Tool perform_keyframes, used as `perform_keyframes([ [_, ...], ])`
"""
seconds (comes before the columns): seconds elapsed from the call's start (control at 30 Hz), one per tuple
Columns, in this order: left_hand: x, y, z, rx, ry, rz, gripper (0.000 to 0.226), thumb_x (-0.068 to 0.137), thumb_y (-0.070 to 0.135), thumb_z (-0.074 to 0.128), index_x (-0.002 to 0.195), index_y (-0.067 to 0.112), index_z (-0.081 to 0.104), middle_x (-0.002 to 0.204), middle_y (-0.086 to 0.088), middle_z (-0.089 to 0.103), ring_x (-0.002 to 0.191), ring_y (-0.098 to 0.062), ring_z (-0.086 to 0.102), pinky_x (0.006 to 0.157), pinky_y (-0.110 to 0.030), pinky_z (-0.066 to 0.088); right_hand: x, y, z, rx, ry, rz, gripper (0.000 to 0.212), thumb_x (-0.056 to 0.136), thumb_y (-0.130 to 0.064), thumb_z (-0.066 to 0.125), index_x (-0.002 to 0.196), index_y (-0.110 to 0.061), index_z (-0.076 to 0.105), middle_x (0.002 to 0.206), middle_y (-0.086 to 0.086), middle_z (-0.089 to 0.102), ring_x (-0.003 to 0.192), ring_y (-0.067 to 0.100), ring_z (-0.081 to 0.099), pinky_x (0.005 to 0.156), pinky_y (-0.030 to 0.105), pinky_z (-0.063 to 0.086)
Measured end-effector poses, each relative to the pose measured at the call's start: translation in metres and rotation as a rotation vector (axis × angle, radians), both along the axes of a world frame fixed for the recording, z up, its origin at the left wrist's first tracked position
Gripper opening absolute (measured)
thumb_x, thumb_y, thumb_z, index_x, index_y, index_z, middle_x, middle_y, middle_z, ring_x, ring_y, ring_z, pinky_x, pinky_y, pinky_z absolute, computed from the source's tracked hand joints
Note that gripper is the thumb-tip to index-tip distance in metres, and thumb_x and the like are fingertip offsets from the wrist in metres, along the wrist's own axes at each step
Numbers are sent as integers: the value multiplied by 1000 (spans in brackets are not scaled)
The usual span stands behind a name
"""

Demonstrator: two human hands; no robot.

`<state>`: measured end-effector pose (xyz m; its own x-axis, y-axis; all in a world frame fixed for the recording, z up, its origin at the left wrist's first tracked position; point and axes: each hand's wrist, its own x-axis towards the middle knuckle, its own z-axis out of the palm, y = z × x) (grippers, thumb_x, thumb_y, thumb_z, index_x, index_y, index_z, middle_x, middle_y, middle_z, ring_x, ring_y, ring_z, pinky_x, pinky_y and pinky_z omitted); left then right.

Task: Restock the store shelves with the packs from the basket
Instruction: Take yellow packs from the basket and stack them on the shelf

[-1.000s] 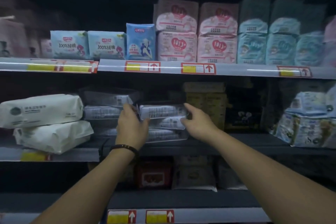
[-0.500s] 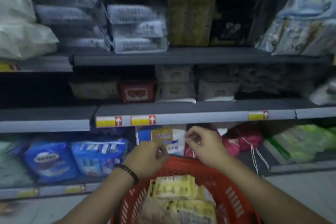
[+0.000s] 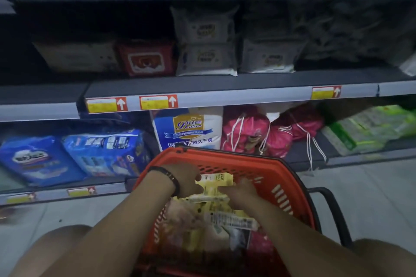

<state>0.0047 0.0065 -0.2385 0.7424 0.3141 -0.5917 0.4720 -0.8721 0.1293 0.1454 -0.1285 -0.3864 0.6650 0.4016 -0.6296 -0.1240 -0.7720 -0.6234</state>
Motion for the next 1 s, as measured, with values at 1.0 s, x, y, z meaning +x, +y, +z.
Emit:
perform_keyframes([
  [1.0,-37,8,12,-311,132,517,80,96,76,37,148,15,47,140,-18,61,92,-27,75,86,-30,60,-10,-56,59,622,58,-230,39,78,-14,93,110,-18,73,100,14,81,83,43,79,76,64,64],
])
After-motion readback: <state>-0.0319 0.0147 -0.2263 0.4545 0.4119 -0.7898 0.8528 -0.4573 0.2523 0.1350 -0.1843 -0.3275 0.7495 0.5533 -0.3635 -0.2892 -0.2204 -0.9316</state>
